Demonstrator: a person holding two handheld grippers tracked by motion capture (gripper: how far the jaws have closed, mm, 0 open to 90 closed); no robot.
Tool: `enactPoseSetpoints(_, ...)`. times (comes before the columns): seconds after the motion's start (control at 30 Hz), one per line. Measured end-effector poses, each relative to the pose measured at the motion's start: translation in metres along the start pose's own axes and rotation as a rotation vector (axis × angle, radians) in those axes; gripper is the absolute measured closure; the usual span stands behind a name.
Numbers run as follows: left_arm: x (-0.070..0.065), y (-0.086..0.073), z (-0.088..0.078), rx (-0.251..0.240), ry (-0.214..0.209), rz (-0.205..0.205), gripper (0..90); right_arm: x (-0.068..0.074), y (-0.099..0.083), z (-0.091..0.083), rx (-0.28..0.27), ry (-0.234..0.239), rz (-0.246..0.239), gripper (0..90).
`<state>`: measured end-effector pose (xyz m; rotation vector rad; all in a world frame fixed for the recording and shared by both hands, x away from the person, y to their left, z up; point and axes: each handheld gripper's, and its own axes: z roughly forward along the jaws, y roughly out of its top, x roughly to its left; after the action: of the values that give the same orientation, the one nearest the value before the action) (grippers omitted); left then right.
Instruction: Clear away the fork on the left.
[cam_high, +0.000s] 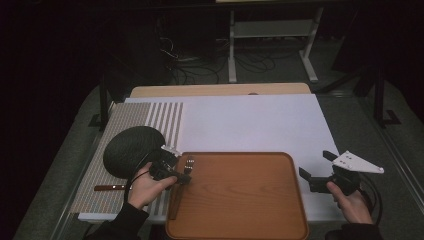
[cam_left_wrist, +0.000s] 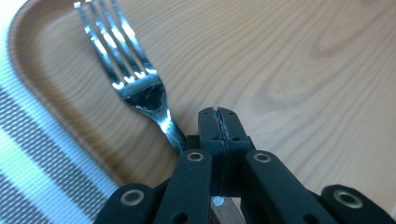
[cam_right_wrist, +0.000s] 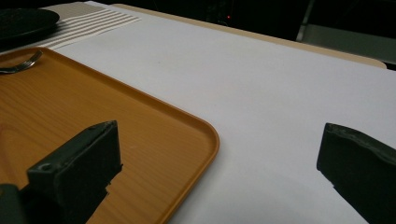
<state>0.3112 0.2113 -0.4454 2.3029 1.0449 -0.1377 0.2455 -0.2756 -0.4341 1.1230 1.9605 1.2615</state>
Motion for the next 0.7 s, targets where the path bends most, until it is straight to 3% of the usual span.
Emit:
enactPoseSetpoints(0.23, -0.0017, -0.0023, -0.0015, 0.006, 0.038, 0.026, 90.0, 0.0, -0.0002, -0.0004, 0.0, -0.001, 0.0, 0.0)
enactPoseSetpoints(0.47, 0.0017, -0.0058, -0.0037, 0.003, 0.029, 0.013, 90.0, 0.0004, -0.0002, -0.0002, 0.002, -0.001, 0.0, 0.0)
enactPoseSetpoints(0.7, 0.0014, -0.0064, -0.0066, 0.0, 0.03, 0.025, 90.0, -0.0001, -0.0001, -0.0009, -0.001, -0.005, 0.0, 0.0)
